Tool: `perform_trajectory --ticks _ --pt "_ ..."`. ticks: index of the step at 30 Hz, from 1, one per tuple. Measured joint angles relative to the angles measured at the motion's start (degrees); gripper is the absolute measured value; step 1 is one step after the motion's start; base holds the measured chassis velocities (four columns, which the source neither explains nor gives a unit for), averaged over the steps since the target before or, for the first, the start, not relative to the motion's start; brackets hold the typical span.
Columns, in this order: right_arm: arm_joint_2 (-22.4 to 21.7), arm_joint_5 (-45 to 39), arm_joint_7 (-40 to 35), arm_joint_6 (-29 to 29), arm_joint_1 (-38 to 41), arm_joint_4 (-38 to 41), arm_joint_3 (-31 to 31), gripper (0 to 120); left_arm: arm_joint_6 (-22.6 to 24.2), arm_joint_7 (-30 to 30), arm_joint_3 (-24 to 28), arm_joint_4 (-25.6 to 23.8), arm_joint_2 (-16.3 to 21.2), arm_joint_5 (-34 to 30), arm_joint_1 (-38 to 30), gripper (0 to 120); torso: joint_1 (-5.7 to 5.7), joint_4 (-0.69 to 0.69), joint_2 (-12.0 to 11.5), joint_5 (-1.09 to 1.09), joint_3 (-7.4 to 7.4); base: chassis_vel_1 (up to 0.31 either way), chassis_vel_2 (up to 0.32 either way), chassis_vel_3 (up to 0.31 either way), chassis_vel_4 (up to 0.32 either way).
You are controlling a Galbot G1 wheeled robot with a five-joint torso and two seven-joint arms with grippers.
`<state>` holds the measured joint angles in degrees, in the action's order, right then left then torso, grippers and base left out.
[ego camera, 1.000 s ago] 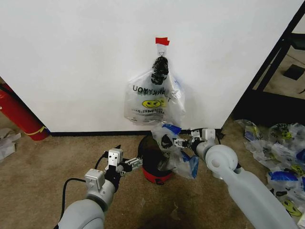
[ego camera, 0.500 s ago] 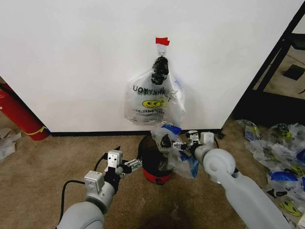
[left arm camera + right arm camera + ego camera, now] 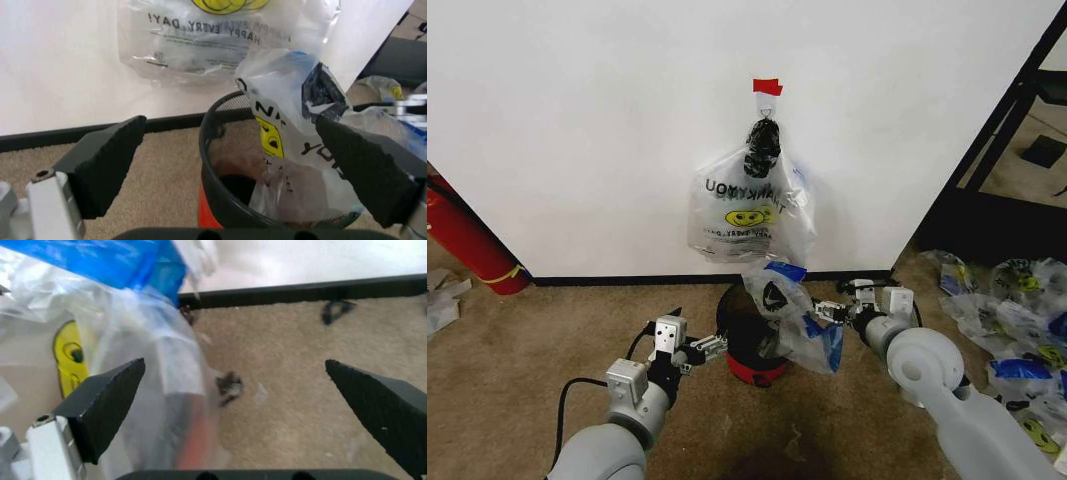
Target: Pick up the garbage bag from the wall and place it over the trash bin.
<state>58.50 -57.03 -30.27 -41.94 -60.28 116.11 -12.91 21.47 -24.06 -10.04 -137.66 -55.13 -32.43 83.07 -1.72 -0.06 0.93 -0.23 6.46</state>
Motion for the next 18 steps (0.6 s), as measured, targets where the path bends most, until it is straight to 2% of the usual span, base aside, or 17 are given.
perform_trajectory --ticks 6,12,18 --pt "0.98 -2.84 -4.99 -0.01 7.46 -3.79 6.3 100 0.36 0.01 -0.47 -0.59 0.14 0.03 0.39 100 0.0 0.03 0.0 0.0 0.01 0.0 0.0 0.0 0.0" --pt "1.16 -2.65 -4.73 -0.04 6.7 -4.79 6.5 100 0.4 0.0 -0.84 -1.07 0.13 0.42 1.64 100 0.0 -0.02 0.0 -0.01 0.01 0.0 0.0 0.0 0.0" --pt "2.83 -2.34 -3.22 -0.04 7.52 -6.05 7.27 100 0.37 0.1 -0.72 -0.85 0.02 0.48 1.28 100 0.0 0.0 0.0 -0.01 0.0 0.0 0.0 0.0 0.0"
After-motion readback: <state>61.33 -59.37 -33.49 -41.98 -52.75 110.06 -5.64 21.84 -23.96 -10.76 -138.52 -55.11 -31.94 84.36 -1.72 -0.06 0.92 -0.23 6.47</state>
